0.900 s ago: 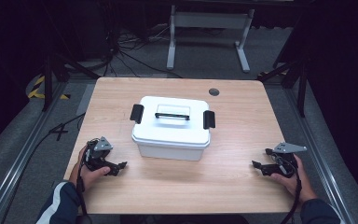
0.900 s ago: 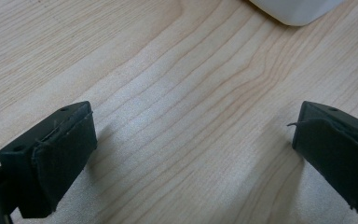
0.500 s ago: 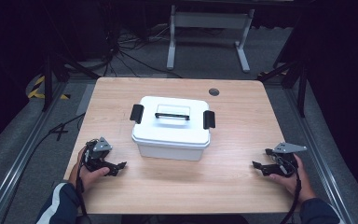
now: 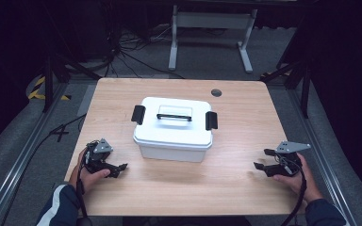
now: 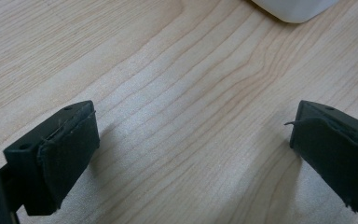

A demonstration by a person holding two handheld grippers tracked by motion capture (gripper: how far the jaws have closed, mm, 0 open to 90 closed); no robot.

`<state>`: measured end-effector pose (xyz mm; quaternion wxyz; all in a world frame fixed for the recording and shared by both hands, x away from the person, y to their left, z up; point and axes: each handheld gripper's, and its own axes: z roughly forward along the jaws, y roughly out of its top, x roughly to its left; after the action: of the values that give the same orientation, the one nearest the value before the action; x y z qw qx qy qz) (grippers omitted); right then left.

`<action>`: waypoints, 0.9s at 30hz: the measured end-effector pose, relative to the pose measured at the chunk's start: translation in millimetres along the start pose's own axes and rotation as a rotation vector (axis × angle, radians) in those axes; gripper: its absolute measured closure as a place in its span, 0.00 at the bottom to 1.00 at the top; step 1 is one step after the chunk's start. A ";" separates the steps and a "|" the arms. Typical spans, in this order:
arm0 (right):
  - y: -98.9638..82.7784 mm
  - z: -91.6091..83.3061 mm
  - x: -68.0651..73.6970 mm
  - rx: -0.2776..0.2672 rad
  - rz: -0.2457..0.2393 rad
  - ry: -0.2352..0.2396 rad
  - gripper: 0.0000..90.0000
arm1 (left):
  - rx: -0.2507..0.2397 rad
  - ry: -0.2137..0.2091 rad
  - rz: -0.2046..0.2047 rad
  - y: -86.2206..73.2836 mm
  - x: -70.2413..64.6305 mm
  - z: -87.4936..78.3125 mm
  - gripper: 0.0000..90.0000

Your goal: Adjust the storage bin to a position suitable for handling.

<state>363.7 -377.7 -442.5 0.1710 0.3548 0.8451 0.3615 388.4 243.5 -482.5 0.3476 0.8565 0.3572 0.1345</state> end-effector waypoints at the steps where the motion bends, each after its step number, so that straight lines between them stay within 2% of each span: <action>1: 2.1 -0.8 0.7 -0.001 -0.009 0.001 0.28 | 0.000 -0.001 0.000 0.0 0.0 0.0 0.02; 6: 16.2 -5.1 5.0 0.014 -0.044 0.015 0.31 | -0.001 -0.001 0.001 -0.1 0.1 0.0 0.02; 7: 23.1 -7.6 6.5 0.018 -0.067 0.005 0.32 | 0.000 -0.001 0.001 -0.1 0.1 0.0 0.02; 9: 25.9 -8.9 7.1 0.016 -0.071 0.007 0.33 | 0.000 -0.001 0.001 -0.1 0.0 -0.1 0.02; 15: 56.3 -22.1 7.8 0.024 -0.135 0.004 0.35 | -0.003 0.005 -0.001 -0.4 -0.2 -0.3 0.02; 22: 81.8 -33.7 5.3 0.004 -0.177 0.003 0.36 | 0.005 0.005 0.010 -0.4 0.6 -1.4 0.02; 23: 89.6 -35.8 6.0 -0.002 -0.187 0.005 0.37 | 0.004 0.006 0.011 -0.5 0.6 -1.3 0.02; 27: 102.3 -38.8 9.1 -0.022 -0.209 -0.003 0.40 | 0.003 0.006 0.010 -0.5 0.5 -1.4 0.02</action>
<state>384.9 -340.3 -341.5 0.2129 0.2634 0.8733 0.3503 387.8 244.9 -481.9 0.3443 0.8584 0.3543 0.1384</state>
